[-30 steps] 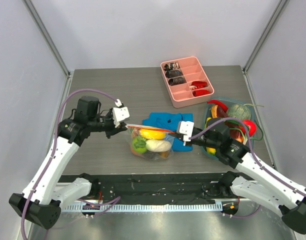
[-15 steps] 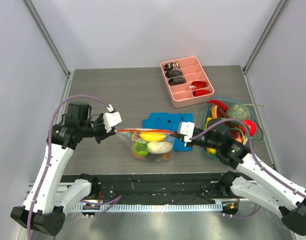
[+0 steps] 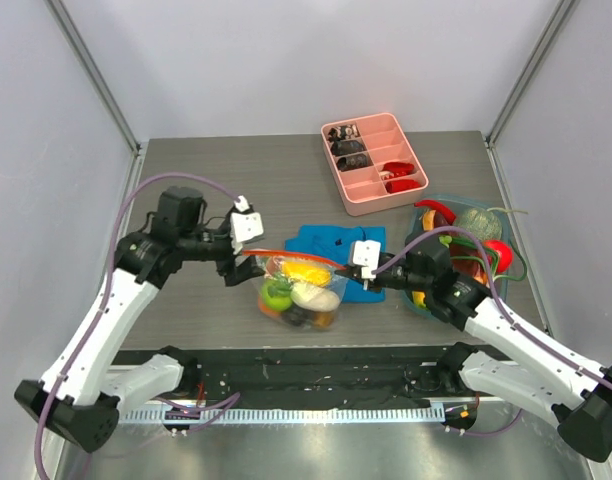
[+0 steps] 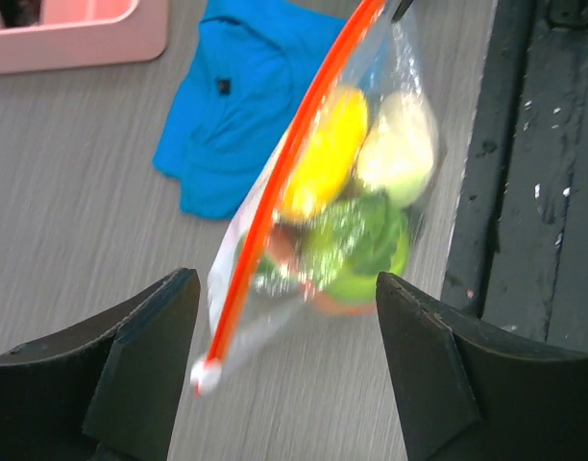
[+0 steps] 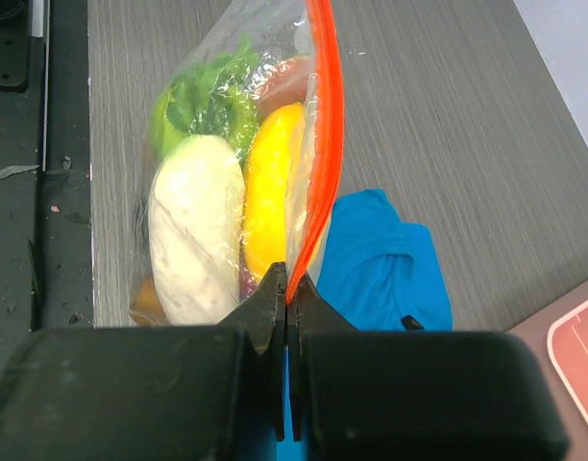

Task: Place the food in the zip-top bag and seal the zipper
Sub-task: Zip the zipper food storage bag at the center of the board, then place the zipper food storage bag at the center of the board.

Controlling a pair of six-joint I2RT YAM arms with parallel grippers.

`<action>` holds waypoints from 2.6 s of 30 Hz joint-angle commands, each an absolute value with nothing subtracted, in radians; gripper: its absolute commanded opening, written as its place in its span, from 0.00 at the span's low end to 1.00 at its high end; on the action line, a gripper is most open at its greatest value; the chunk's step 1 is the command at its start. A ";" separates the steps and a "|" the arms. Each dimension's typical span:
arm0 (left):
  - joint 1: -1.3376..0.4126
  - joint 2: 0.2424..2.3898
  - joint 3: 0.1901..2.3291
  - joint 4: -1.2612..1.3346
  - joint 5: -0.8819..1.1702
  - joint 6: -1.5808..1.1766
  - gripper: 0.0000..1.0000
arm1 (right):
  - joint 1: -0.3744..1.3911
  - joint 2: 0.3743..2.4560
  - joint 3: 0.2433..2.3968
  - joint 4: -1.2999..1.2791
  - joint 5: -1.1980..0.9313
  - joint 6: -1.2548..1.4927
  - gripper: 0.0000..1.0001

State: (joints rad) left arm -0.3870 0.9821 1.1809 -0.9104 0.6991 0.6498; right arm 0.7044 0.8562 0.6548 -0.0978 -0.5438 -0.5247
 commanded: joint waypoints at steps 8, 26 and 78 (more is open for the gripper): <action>-0.552 1.157 1.210 -0.709 0.696 0.626 0.76 | 0.729 0.879 0.759 -0.048 -0.588 -0.569 0.01; -0.490 1.138 1.325 -0.893 0.641 0.497 0.00 | 0.775 0.902 0.805 -0.041 -0.529 -0.440 0.77; -0.156 0.969 1.106 -0.982 0.565 0.375 1.00 | 0.546 0.726 0.785 -0.342 -0.175 -0.100 1.00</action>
